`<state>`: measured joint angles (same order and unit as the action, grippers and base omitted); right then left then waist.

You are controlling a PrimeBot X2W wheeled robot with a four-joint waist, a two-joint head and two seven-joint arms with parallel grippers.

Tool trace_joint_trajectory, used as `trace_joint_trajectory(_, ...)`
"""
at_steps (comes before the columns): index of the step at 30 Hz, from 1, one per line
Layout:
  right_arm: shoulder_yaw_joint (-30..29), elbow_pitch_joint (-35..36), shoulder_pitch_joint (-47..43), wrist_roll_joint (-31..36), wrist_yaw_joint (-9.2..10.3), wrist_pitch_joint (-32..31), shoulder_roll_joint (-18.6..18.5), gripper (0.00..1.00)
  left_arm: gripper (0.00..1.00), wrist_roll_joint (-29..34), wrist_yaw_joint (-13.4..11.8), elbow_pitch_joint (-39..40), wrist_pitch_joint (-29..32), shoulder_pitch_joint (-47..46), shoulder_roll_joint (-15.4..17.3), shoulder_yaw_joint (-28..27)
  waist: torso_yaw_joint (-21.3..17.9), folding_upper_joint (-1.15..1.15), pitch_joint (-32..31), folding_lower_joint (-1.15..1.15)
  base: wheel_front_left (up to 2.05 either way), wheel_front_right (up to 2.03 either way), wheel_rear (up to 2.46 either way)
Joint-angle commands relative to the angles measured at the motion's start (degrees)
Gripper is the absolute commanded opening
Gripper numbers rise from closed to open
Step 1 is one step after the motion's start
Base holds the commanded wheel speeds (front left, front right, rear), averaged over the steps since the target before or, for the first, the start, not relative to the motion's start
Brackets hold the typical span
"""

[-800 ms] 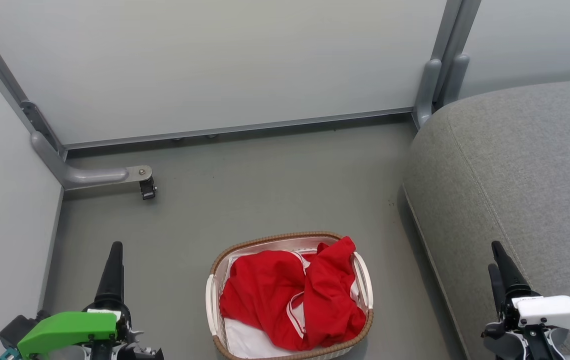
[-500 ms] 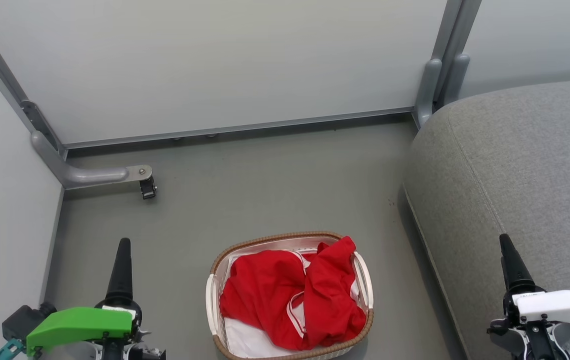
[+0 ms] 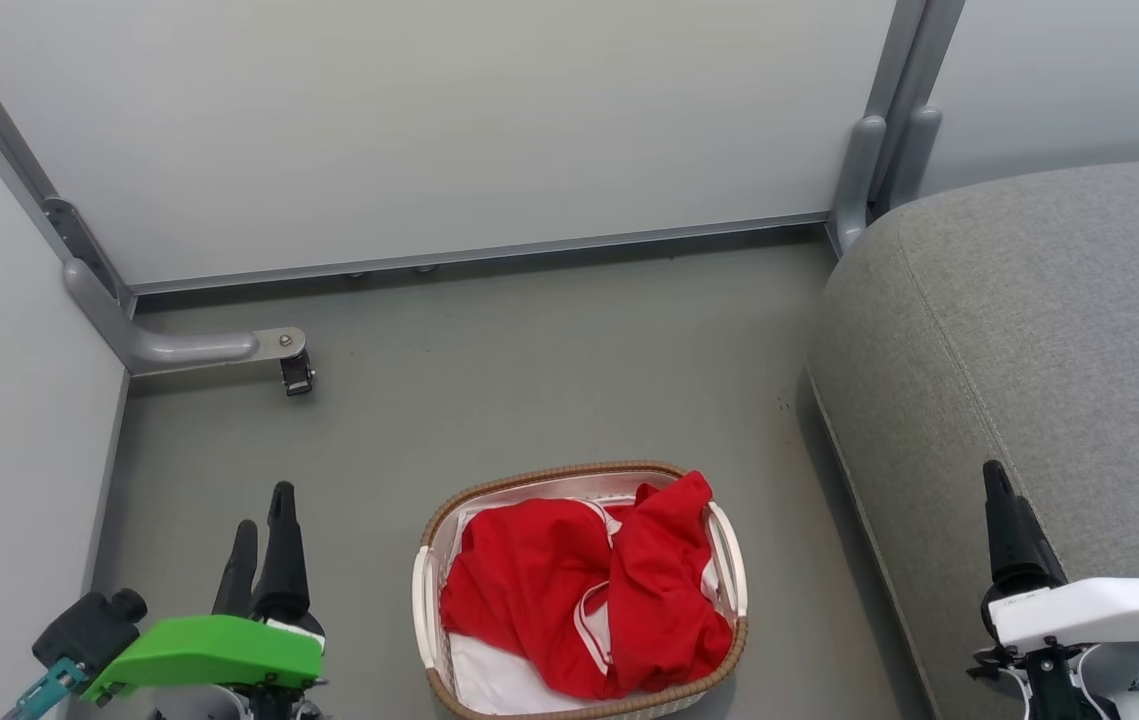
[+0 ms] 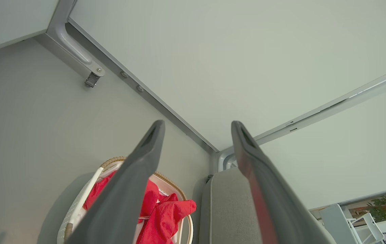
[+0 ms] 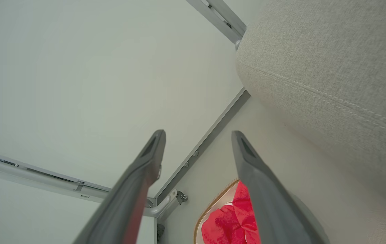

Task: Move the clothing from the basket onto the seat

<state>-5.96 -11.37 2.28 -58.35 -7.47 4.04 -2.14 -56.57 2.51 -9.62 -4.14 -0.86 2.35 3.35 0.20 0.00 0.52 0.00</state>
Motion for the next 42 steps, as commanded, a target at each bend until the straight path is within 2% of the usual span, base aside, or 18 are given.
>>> trace_joint_trajectory(1, 0.36, 0.96, -0.18, 2.96, -0.02, 0.64, -0.4, 1.0, 1.0, 2.74, -0.26, 0.54, -0.58, 0.03, 0.38, 0.42, 0.02, 0.0, 0.0, 0.0, 0.0, 0.0, 0.0)
trace_joint_trajectory(9, 1.17, 0.76, -0.92, 10.53, -0.02, 2.04, -0.48, 1.0, 1.0, 10.89, -0.94, 0.08, -1.97, 0.91, 0.43, 1.69, 0.1, 0.0, 0.09, 0.0, 0.0, 0.0, 0.0)
trace_joint_trajectory(19, 1.89, 0.97, -1.43, 18.01, -0.02, 3.73, -0.56, 1.0, 1.0, 17.69, -1.24, 0.03, -3.66, 1.67, 0.49, 2.68, 0.27, 0.0, 0.07, 0.0, 0.0, 0.0, 0.0)
trace_joint_trajectory(42, 3.36, 1.2, -2.55, 30.94, -0.03, 6.97, -0.71, 1.0, 1.0, 28.97, -2.7, -0.12, -6.85, 3.08, 0.6, 5.08, 0.74, 0.0, 0.19, 0.0, 0.0, 0.0, 0.0)
